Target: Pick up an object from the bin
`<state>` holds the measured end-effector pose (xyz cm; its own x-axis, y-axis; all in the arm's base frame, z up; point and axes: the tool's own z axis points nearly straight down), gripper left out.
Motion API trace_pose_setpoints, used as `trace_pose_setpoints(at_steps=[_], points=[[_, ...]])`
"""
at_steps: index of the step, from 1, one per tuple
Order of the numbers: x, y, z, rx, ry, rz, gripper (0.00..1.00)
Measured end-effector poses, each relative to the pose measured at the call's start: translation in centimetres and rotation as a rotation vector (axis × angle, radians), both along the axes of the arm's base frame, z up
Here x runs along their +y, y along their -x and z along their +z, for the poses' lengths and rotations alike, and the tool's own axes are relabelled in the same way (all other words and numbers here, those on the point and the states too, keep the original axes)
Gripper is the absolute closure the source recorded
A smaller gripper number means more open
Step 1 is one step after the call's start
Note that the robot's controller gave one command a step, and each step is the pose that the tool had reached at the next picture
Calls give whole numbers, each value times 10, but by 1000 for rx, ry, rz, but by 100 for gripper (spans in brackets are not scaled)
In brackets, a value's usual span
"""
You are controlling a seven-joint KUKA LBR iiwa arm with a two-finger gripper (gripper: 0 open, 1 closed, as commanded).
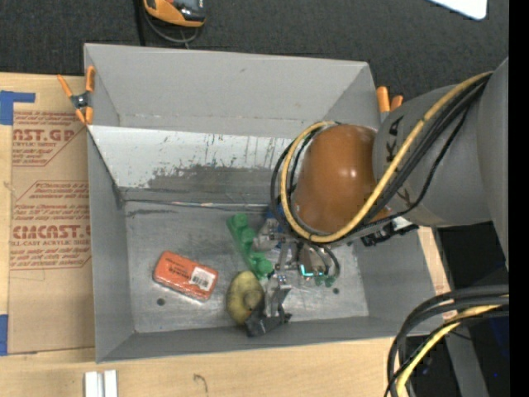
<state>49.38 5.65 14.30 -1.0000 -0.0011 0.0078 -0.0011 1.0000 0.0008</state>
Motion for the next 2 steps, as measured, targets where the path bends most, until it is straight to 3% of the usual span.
trace_pose_setpoints(at_steps=[1,2], points=[[0,-2,3,-8,0,0,0],[4,5,-38,-14,0,283,0]])
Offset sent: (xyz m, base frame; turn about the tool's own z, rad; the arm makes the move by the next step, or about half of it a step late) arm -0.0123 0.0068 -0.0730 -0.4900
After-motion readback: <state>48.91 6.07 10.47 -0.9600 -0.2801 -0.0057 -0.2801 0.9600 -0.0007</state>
